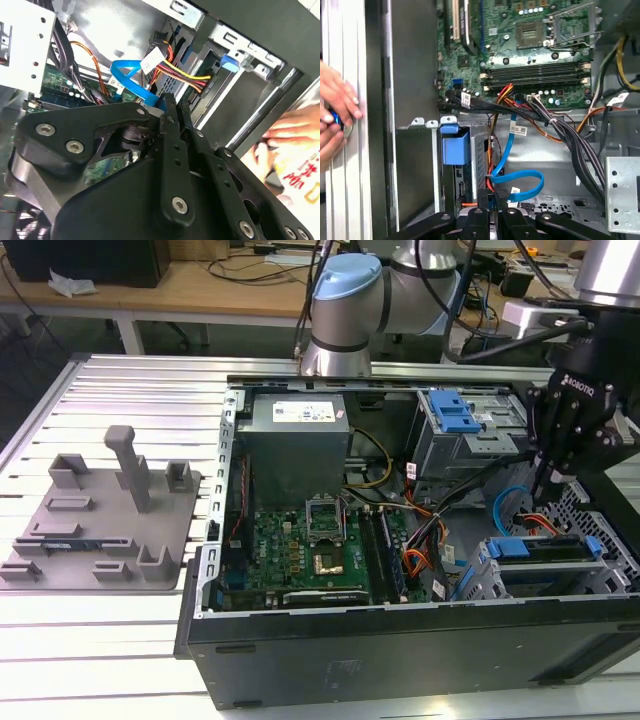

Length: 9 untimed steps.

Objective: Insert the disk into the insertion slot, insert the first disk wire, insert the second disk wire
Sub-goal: 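Insert the second disk wire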

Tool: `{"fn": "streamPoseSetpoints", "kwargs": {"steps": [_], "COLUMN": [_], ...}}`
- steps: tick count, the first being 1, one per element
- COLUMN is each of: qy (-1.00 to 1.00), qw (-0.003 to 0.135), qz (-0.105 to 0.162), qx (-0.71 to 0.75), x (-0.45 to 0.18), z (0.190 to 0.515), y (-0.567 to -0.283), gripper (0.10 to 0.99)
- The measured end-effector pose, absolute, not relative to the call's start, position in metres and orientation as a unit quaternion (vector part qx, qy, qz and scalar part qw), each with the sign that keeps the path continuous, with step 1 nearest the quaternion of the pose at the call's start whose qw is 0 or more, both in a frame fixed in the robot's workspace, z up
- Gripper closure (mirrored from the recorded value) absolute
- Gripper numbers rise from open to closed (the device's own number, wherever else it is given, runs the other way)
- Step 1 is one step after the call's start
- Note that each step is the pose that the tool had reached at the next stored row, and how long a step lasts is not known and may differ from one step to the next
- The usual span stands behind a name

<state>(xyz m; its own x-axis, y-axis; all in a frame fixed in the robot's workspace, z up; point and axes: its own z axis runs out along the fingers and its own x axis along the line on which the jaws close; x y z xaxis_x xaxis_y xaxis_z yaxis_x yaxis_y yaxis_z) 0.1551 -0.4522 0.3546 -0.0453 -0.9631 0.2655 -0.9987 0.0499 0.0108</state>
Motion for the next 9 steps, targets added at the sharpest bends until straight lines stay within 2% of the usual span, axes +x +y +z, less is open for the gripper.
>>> {"fn": "streamPoseSetpoints", "kwargs": {"steps": [3, 5, 9], "qy": [-0.738, -0.737, -0.729], "qw": [0.101, 0.087, 0.076], "qz": [0.083, 0.078, 0.076], "qx": [0.662, 0.666, 0.677], "x": [0.155, 0.1551, 0.1551], "z": [0.354, 0.354, 0.3537], "y": [-0.4528, -0.4543, -0.4579], "gripper": [0.925, 0.925, 0.925]}}
